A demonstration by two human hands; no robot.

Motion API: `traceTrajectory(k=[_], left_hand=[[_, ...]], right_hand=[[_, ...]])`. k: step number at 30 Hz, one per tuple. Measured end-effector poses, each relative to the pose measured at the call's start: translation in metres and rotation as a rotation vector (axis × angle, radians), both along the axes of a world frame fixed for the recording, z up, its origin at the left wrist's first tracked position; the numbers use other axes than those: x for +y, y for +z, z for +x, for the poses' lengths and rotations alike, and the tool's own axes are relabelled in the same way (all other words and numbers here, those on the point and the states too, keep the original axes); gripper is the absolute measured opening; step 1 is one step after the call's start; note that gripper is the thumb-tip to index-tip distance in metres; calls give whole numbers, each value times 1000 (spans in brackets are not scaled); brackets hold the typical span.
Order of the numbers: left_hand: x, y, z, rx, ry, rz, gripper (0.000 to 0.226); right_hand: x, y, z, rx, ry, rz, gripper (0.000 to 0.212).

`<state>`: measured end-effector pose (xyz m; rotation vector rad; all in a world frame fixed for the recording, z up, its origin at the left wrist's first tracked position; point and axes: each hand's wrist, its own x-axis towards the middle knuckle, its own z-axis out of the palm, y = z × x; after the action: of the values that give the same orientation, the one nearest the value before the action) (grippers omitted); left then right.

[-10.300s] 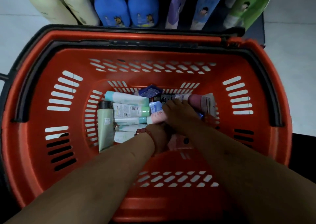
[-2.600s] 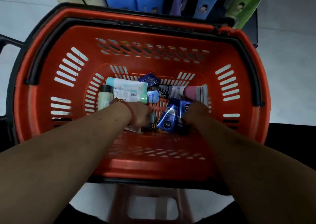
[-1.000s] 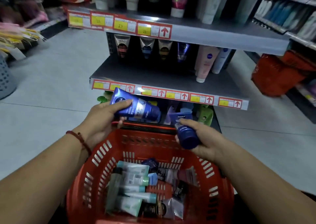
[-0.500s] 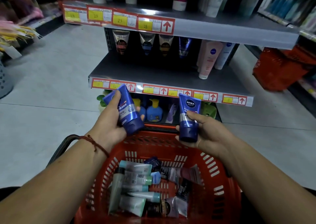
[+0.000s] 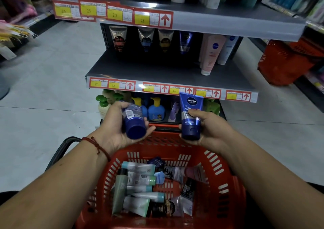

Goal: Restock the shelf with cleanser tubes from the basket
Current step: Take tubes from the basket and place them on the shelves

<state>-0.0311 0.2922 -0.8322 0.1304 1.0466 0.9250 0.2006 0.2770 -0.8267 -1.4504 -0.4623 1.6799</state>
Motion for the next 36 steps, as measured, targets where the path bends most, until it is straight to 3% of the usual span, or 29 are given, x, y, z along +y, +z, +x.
traceTrajectory(k=[2,4,7,9,13,19,26,33,36], left_hand=[[-3,2,1,24,-124,15,46],[-5,4,6,35,-191,101,35],[-4,4,12,68,-105,218,25],[-4,5,12,117,-60,243,31],[-3,5,15,220,-170,275,43],[16,4,11,319,-197,388,45],[47,16,-10,193,-278,426,41],[80,10,2,412,-138,538,32],[91,6,-8,168,-194,385,57]], right_hand=[[0,1,0,-3,-7,6,36],[0,1,0,-11,-6,14,35],[-3,4,-1,-64,20,65,31],[-5,3,-3,-127,37,123,34],[-11,-7,-7,-275,71,244,46],[4,-7,-4,-443,64,380,40],[32,-9,3,-433,47,393,32],[65,-6,-6,-438,84,479,29],[76,-9,-12,-418,86,475,33]])
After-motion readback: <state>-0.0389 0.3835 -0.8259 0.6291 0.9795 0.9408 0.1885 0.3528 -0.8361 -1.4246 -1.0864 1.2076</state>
